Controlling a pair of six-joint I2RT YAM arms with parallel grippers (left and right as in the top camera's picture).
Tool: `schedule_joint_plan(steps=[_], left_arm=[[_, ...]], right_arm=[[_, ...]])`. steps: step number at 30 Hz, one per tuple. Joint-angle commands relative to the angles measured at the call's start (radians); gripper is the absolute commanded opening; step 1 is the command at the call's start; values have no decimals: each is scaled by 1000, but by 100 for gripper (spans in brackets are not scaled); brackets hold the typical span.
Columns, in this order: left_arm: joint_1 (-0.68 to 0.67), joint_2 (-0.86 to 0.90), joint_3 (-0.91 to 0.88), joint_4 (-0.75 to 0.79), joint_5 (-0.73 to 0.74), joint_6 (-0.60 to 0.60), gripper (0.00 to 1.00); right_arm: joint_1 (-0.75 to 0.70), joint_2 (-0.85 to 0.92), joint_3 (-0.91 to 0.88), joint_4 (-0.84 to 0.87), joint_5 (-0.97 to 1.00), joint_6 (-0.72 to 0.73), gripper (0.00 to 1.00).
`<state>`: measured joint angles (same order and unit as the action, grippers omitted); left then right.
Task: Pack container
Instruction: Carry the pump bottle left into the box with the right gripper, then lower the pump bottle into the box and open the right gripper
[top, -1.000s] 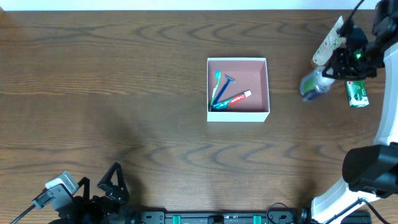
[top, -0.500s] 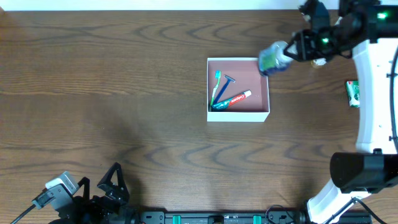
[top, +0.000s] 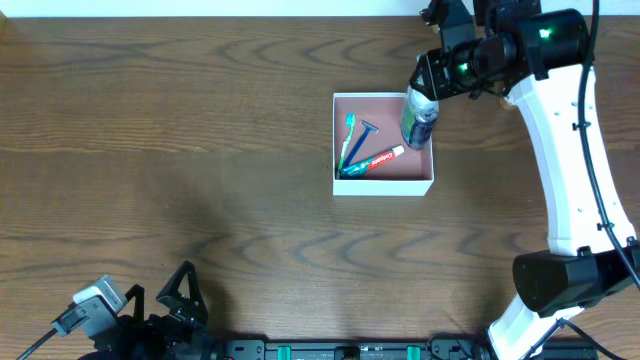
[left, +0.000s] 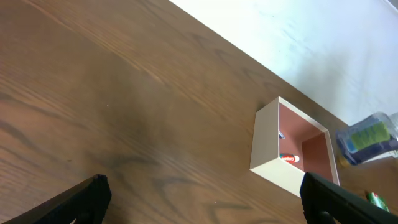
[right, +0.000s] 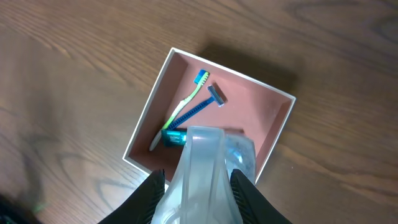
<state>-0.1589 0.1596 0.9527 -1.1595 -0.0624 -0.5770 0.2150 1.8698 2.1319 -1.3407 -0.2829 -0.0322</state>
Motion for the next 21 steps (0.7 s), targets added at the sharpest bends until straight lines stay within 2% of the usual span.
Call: schedule_joint_plan(steps=[1, 21], left_arm=[[3, -3, 0, 1, -1, -5, 98], [3, -3, 0, 1, -1, -5, 98]], right_arm=[[10, 4, 30, 19, 14, 40, 29], [41, 169, 30, 73, 51, 54, 33]])
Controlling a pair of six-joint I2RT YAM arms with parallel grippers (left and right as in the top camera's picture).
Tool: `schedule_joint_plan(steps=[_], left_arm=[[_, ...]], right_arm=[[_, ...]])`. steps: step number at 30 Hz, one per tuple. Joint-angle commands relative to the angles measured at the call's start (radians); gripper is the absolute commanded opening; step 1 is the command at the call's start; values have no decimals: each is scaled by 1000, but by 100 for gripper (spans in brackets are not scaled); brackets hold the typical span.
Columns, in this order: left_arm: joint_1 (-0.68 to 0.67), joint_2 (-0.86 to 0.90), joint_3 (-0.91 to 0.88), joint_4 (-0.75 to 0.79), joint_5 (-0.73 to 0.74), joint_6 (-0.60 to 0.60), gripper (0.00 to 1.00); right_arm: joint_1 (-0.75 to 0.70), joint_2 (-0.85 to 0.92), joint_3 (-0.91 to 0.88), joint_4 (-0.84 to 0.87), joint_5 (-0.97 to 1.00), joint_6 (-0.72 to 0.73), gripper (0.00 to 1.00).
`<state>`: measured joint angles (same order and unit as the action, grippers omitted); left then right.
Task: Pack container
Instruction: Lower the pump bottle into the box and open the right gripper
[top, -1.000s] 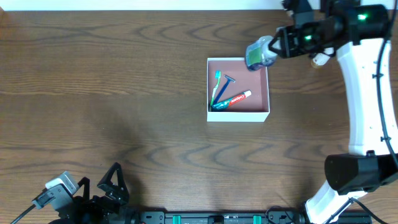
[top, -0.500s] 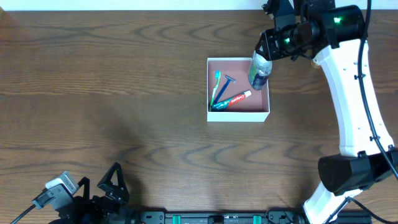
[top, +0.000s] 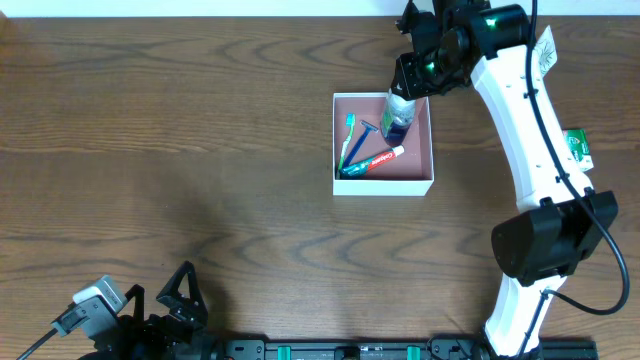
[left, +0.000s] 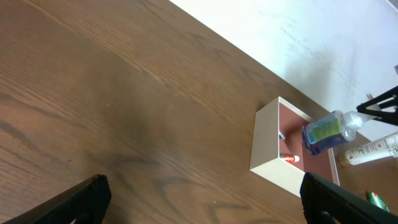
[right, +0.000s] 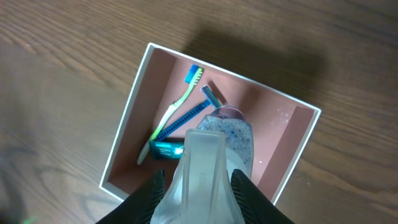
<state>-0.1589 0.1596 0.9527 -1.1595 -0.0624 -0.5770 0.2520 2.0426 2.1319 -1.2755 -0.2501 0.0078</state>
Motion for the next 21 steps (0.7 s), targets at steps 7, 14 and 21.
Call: schedule_joint_plan(steps=[7, 14, 21], left_arm=[[3, -3, 0, 1, -1, -5, 98], [3, -3, 0, 1, -1, -5, 98], [3, -3, 0, 1, -1, -5, 98]], right_arm=[[4, 10, 29, 16, 45, 14, 33], [3, 29, 21, 24, 94, 14, 31], [2, 57, 19, 23, 114, 15, 32]])
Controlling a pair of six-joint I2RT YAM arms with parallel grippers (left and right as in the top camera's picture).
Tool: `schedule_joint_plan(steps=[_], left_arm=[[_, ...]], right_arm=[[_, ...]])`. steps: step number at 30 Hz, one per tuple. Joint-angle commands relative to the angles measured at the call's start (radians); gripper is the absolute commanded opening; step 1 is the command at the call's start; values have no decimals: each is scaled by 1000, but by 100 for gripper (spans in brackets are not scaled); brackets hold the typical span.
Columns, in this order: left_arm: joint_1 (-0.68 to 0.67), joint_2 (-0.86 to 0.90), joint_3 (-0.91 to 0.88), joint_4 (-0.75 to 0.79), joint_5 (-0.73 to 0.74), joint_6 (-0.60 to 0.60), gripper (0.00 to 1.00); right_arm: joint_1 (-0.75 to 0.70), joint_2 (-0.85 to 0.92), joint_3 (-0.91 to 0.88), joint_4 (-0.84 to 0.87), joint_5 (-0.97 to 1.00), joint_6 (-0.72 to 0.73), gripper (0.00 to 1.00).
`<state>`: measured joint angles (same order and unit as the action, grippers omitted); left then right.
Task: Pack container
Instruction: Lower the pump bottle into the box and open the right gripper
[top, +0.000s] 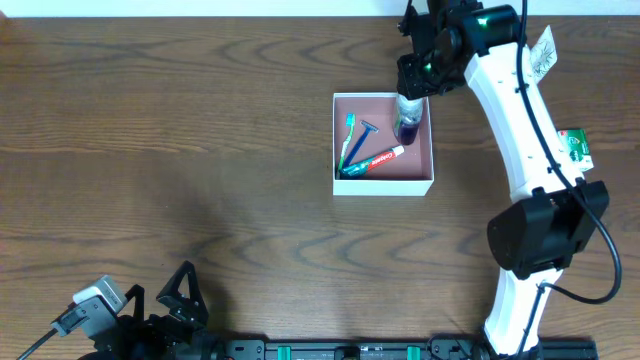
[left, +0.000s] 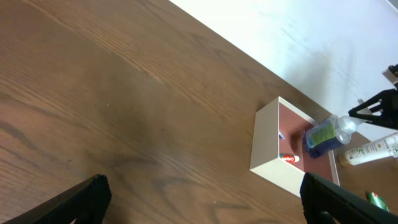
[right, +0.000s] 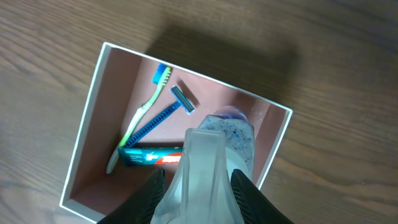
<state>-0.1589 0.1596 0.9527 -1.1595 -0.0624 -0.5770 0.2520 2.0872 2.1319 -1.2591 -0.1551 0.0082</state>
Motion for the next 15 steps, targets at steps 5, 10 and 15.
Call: schedule_joint_plan(steps=[5, 10, 15], left_arm=[[3, -3, 0, 1, -1, -5, 98], [3, -3, 0, 1, -1, -5, 98], [3, -3, 0, 1, -1, -5, 98]], right_arm=[[2, 39, 19, 8, 25, 19, 31], [2, 58, 19, 12, 31, 21, 32], [2, 58, 18, 16, 54, 22, 32]])
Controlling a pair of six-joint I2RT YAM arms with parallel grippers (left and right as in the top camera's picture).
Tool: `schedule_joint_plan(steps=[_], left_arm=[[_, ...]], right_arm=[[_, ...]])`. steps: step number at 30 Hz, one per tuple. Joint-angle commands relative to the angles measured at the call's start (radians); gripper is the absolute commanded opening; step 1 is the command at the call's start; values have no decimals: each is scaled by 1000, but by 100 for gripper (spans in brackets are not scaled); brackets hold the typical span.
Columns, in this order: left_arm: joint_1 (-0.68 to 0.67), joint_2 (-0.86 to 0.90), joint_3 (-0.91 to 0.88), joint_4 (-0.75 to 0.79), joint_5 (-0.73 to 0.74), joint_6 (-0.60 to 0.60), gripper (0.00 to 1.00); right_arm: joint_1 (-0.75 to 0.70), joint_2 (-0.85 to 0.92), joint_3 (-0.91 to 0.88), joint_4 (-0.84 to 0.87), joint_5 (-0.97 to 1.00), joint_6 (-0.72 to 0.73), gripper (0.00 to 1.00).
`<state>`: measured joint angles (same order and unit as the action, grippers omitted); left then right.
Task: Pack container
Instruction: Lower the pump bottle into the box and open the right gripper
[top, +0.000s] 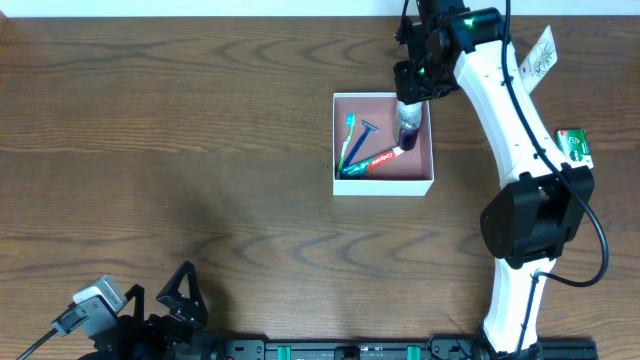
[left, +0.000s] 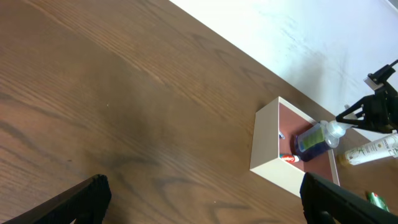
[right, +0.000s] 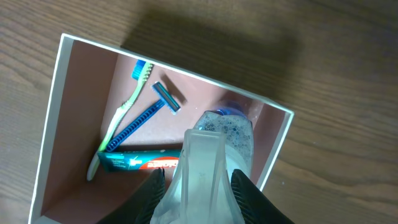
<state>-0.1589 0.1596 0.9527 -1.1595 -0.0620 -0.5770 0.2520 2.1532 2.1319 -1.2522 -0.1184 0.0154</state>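
A white box with a pink inside (top: 345, 180) stands right of the table's middle. In it lie a green toothbrush (top: 348, 135), a blue razor (top: 364, 133) and a toothpaste tube (top: 378, 160). My right gripper (top: 411, 95) is shut on the cap end of a clear bottle of blue liquid (right: 227, 140), which hangs base down inside the box's right half (right: 273, 162). The left wrist view shows the bottle (left: 314, 138) tilted, partly below the box rim. My left gripper (top: 180, 295) rests open at the table's near left edge, far from the box.
A white tube (left: 370, 149) lies on the table beyond the box, to its right. A small green packet (top: 572, 145) sits right of the right arm. A white tag (top: 540, 52) lies near the far right edge.
My right gripper has lowered the bottle a little further into the box's right side. The left arm has not moved.
My right gripper first held the bottle above the box's right rim. Then it carried it over the box's inside, and it was dipping in beside the razor. Now the bottle sits deeper in the box, still gripped.
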Motion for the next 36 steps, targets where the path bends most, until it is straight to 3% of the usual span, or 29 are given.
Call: schedule_joint_plan(steps=[1, 36], left_arm=[[3, -3, 0, 1, -1, -5, 98], [3, -3, 0, 1, -1, -5, 98]], right_arm=[[2, -8, 18, 11, 18, 14, 32], [-30, 52, 11, 14, 25, 25, 37]])
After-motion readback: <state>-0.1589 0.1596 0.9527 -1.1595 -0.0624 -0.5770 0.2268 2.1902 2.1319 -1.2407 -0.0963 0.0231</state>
